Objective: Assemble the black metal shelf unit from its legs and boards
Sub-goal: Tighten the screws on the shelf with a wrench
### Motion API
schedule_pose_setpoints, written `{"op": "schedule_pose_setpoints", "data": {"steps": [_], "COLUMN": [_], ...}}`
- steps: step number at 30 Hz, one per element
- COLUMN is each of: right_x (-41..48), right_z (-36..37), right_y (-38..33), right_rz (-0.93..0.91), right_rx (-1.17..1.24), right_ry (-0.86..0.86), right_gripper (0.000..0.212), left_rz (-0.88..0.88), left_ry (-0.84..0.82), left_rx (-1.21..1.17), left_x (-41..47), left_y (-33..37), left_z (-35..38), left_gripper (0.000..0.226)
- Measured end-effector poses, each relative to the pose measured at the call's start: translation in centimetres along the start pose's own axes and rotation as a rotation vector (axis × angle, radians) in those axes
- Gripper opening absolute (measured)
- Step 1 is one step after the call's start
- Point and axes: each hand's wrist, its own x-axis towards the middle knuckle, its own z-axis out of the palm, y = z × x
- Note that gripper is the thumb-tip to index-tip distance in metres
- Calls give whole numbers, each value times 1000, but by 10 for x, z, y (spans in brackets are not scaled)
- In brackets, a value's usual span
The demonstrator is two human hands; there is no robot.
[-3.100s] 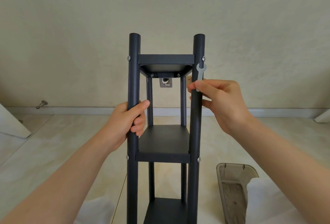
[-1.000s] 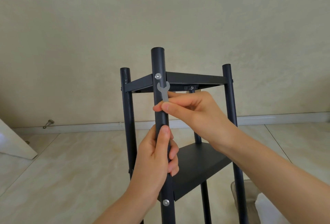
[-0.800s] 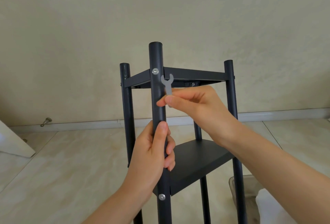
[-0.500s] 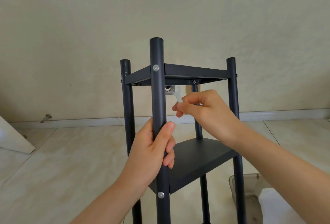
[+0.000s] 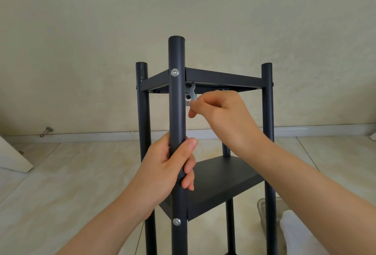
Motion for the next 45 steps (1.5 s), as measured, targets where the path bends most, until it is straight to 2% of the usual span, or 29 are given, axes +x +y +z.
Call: {"op": "schedule_pose_setpoints", "data": {"steps": [8,14,22,25,29,32,35,40,45], "right_x": [6,8,14,17,16,19,23,26,20], "right_z": [5,9,15,19,29,36,40,39,30], "right_y": [-2,1,0,1,4,9,12,16,12], "right_rz": [-30,-62,-70,-117,-195,-239,-270,-202,-83], "right_rx": [8,-45,-18,-34,-52,-62,-67,-69,-47], "right_ry": [32,17,-3,37,117,162,213,163,49], "right_gripper": [26,47,28,24,43,44,56,53,38], "left_rz": [-29,-59,-83,-89,-98,-103,-108,-111,-122], "left_ry": [-95,-140,-229,-244,-257,-266,-267,-265,-260], "left_rx": [54,135,157,168,170,170,163,142,121], "left_x": [3,5,8,9,10,10,10,11,12], "left_y": [3,5,11,11,12,11,11,9,6], "left_z": [-12,-24,-33,-34,-35,-36,-38,-40,-44], "left_gripper": [26,18,19,19,18,19,20,20,20]}}
